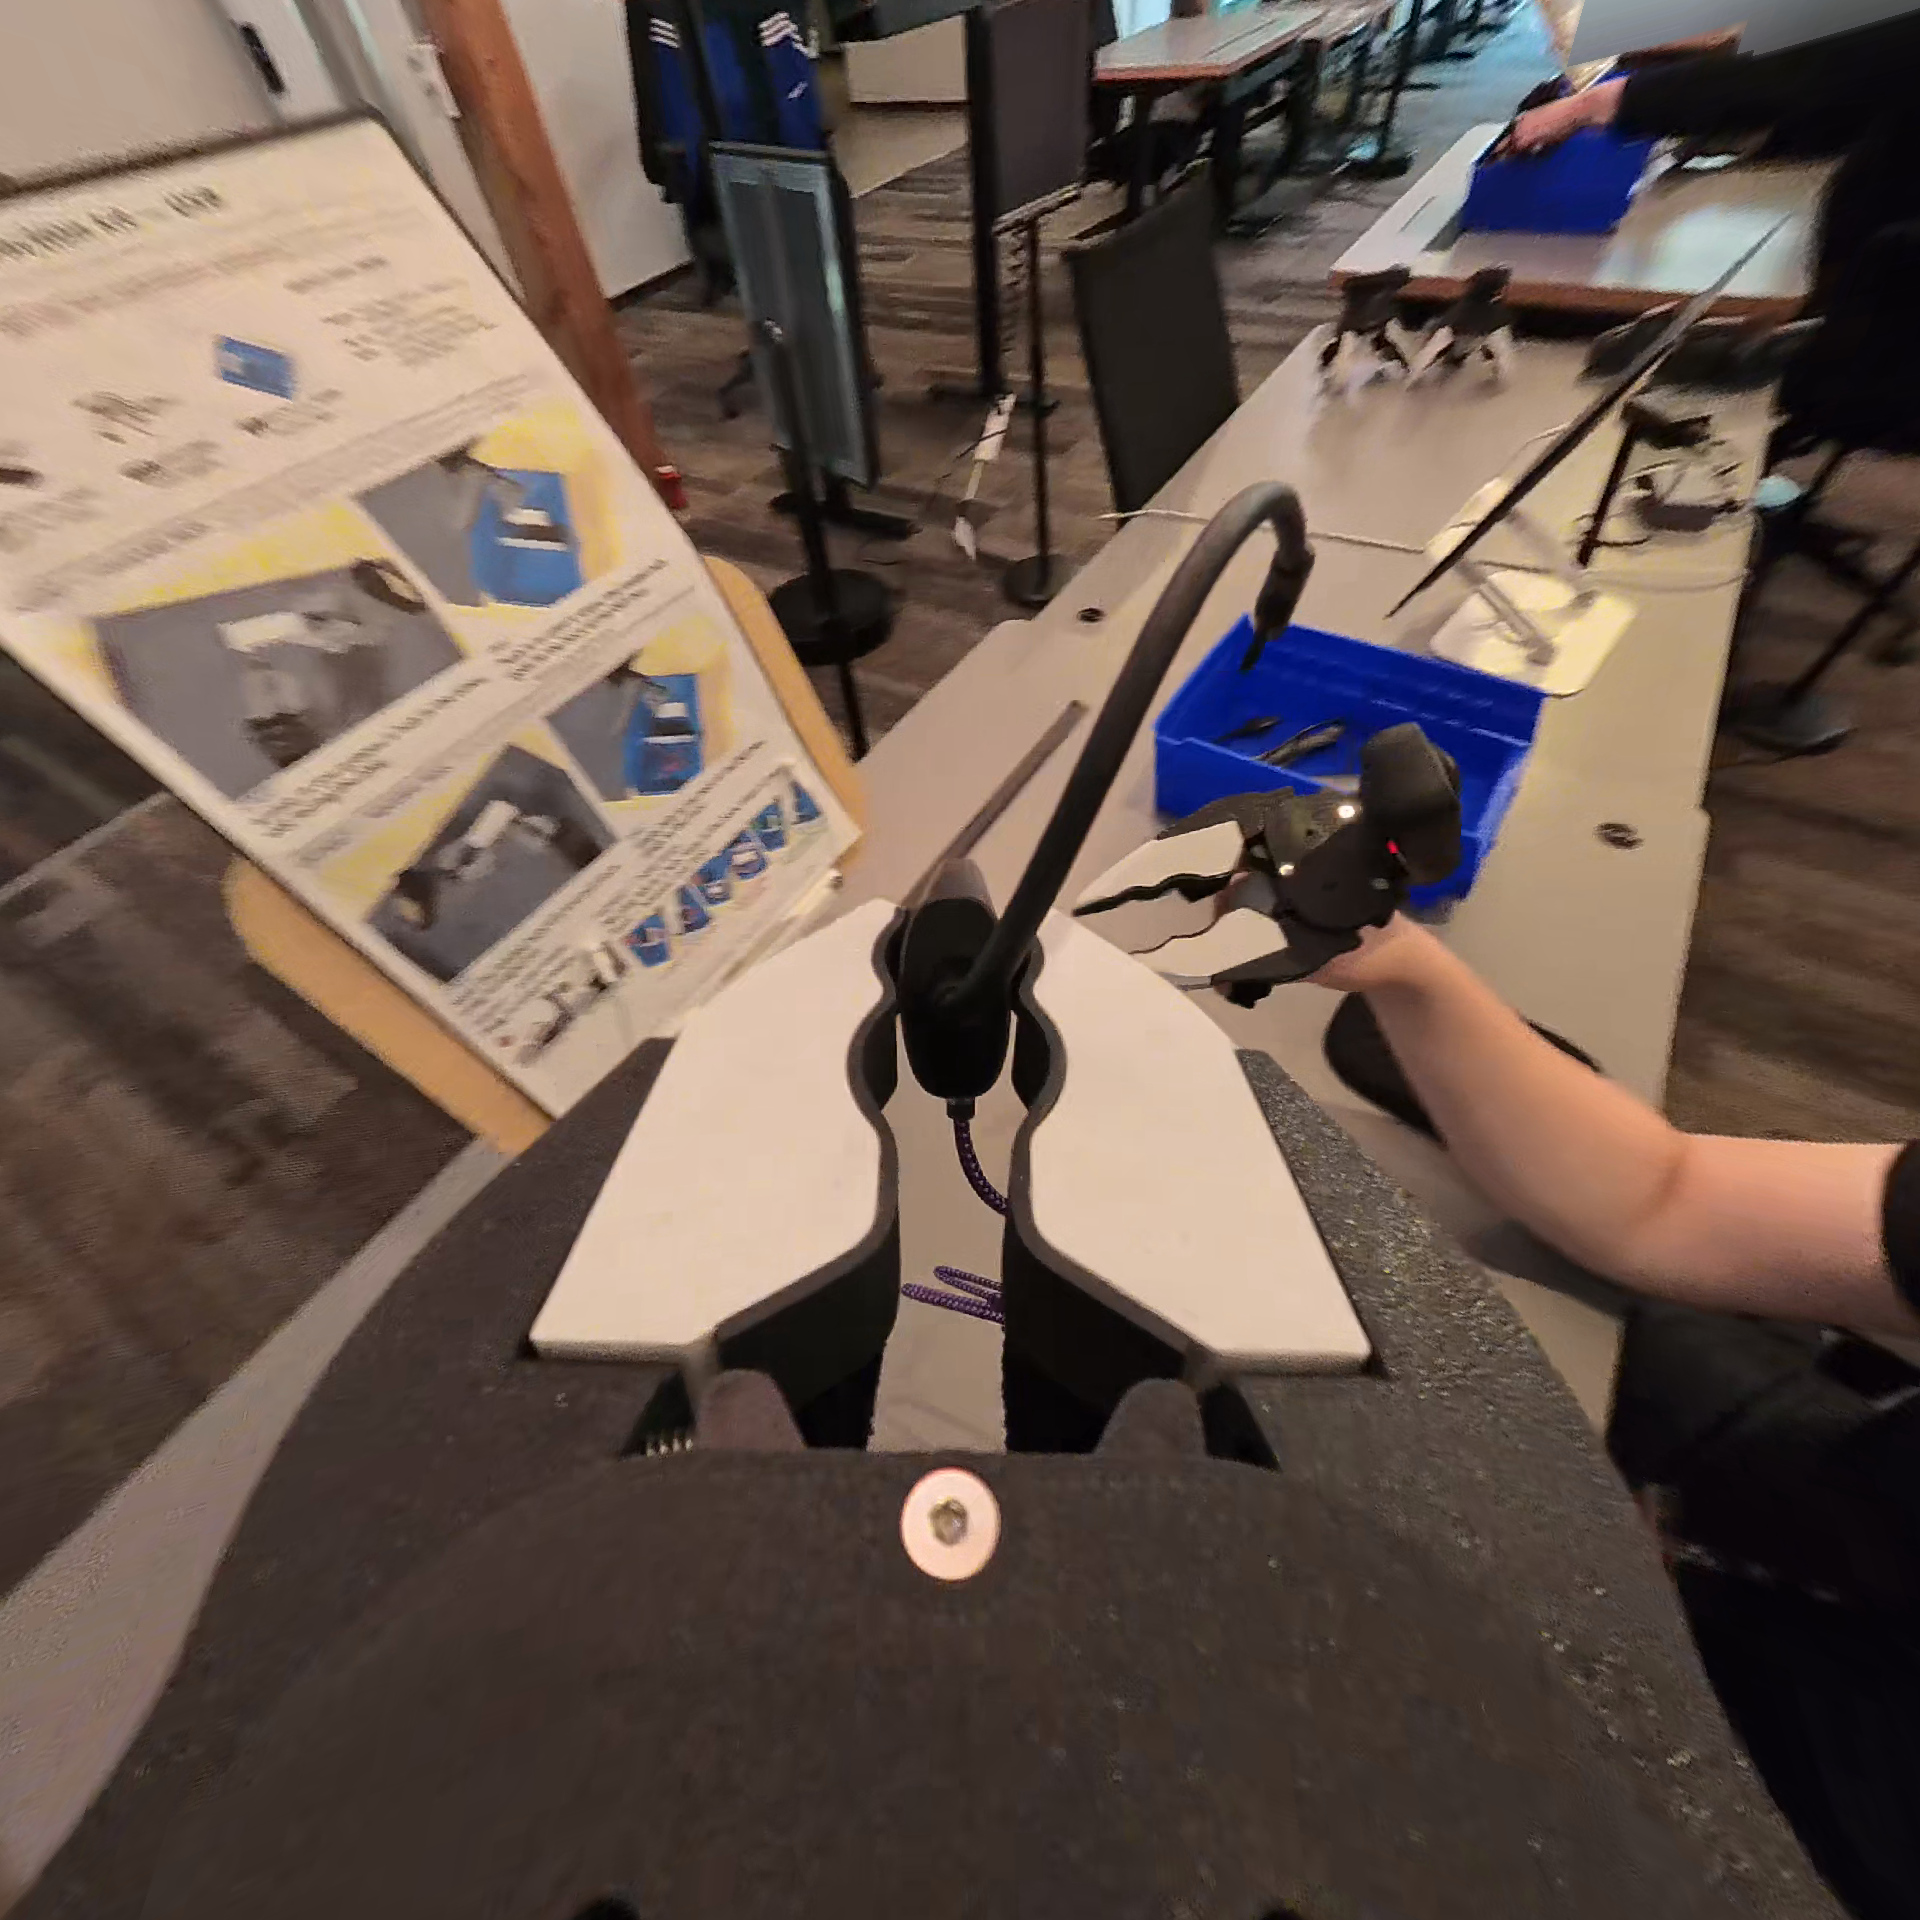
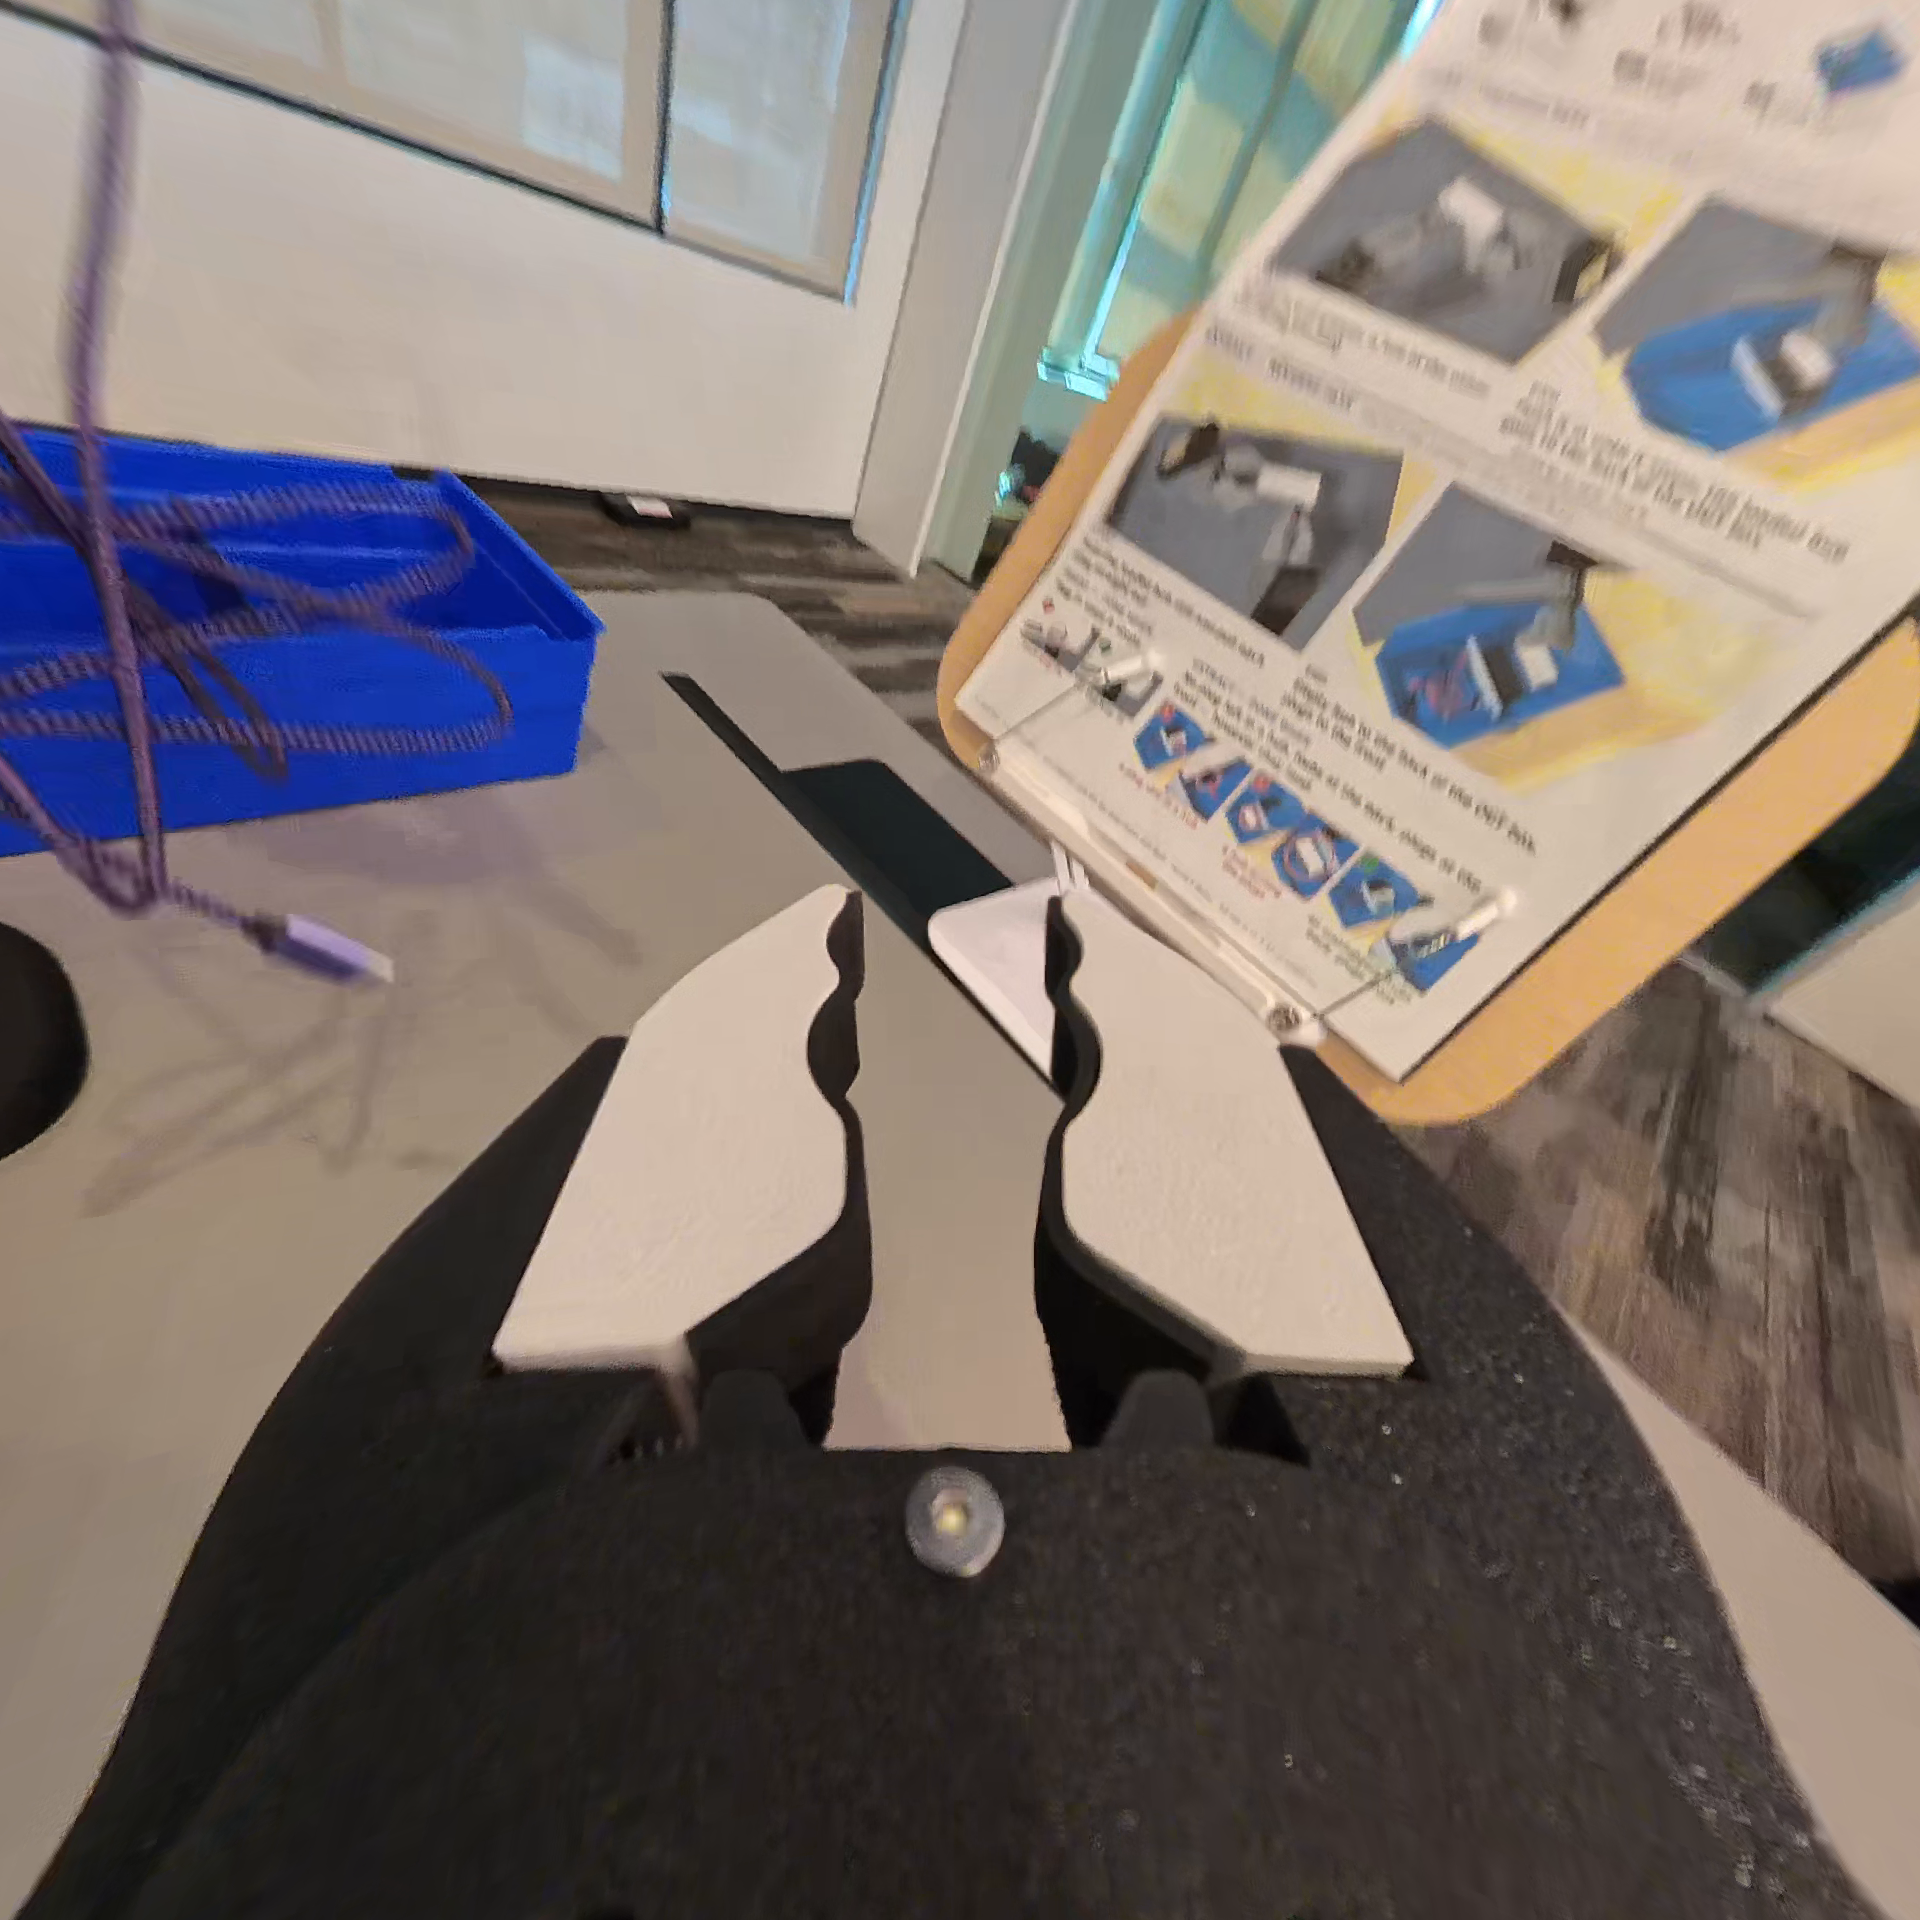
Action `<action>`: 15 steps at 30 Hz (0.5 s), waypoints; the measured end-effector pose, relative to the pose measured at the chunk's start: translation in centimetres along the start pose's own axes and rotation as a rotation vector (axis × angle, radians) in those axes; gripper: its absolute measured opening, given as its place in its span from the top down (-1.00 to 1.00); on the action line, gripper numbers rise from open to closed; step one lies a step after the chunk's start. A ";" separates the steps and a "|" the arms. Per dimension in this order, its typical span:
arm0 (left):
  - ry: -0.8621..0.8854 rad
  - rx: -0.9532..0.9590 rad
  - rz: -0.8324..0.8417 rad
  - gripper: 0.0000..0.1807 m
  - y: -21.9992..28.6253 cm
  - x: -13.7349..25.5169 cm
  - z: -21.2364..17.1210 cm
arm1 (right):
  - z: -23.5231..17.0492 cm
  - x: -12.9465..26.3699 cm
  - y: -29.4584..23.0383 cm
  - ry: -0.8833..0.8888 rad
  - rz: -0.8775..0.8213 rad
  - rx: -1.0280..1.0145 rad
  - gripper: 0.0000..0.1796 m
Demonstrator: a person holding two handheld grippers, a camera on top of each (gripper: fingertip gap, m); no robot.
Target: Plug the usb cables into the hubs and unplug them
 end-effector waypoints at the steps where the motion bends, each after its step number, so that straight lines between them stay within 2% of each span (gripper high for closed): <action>1: -0.003 0.020 -0.022 0.81 0.2 -1.0 -0.6 | 0.6 0.3 -0.2 0.046 0.006 0.023 0.64; 5: -0.036 0.127 -0.102 0.81 0.9 -5.1 -3.7 | 3.0 1.2 -1.5 0.239 0.004 0.102 0.65; 9: -0.061 0.240 -0.185 0.81 1.5 -8.7 -6.5 | 4.0 0.8 -2.7 0.386 -0.049 0.170 0.56; 15: -0.126 0.329 -0.261 0.81 2.1 -12.1 -9.4 | 3.5 -0.2 -4.0 0.468 -0.165 0.328 0.50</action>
Point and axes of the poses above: each gripper's, where its closed fingertips meet, x back along the fingers, z out of its top, y = z × x across the jaws, the point moved 5 cm from there along x, back along the fingers, and after that the axes turned 1 degree about -y, right-handed, at the moved point
